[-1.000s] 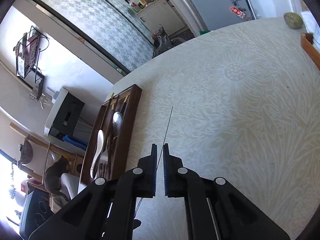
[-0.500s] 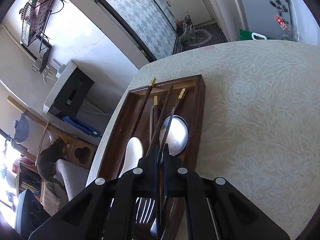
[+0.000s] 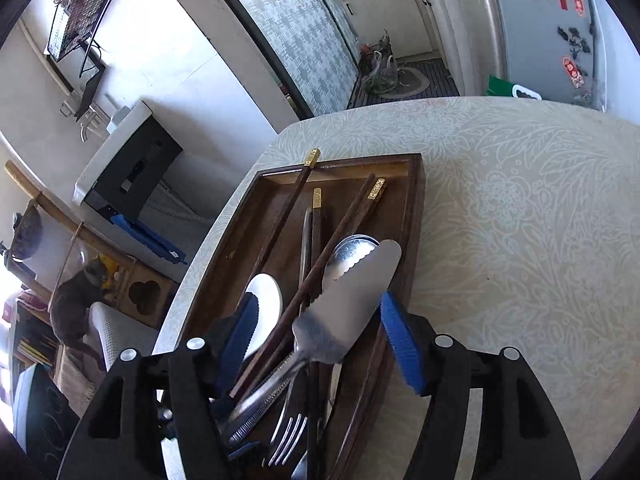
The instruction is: Organize utensils
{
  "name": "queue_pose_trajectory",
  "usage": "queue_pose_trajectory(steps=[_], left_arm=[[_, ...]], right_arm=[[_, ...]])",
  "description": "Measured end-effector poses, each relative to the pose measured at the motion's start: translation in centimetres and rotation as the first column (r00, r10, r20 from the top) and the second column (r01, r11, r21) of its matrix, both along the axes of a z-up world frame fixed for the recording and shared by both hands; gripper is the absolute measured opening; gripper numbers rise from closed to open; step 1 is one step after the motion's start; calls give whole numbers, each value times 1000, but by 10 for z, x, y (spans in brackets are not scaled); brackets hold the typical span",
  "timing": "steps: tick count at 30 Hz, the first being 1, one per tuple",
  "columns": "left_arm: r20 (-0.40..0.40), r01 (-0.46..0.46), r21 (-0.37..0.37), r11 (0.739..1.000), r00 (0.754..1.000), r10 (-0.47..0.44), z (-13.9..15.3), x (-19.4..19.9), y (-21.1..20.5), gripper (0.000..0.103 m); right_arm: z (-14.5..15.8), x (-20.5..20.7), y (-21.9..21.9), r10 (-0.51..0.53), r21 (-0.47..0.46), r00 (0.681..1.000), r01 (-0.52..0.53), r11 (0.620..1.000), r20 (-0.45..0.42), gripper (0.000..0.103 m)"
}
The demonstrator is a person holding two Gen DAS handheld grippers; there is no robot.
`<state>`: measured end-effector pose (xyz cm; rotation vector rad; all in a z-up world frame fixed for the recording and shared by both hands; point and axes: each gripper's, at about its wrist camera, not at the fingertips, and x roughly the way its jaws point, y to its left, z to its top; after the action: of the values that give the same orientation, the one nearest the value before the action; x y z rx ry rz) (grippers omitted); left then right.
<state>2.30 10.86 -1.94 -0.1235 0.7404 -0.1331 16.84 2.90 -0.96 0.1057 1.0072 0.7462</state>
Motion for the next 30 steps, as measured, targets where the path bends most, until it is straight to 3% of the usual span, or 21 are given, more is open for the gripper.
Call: queue_pose_trajectory(steps=[4,9,16,19,25,30], left_arm=[[28,18,15,1000,999,-18,8,-14,-4,74],[83,38,95,995,995,-46,13,-37,-14,95],[148,18,189,982,988,-46,13,-54,-13,100],[190,-9,160,987,982,-22,17,-61,-5,100],[217,-38,192,981,976,-5,21,-64,2,100],[248,-49,165,985,969,7,24,-71,10,100]], right_arm=[[11,-16,-10,4,-27,998,-2,1000,70,77],[20,-42,-34,-17,-35,987,23,999,158,82],[27,-90,-62,-46,-81,939,78,994,340,89],[28,-112,-72,-70,-82,900,116,990,430,92],[22,-145,-88,-96,-64,837,154,986,539,94],[17,-162,-98,-102,-73,785,184,980,612,95]])
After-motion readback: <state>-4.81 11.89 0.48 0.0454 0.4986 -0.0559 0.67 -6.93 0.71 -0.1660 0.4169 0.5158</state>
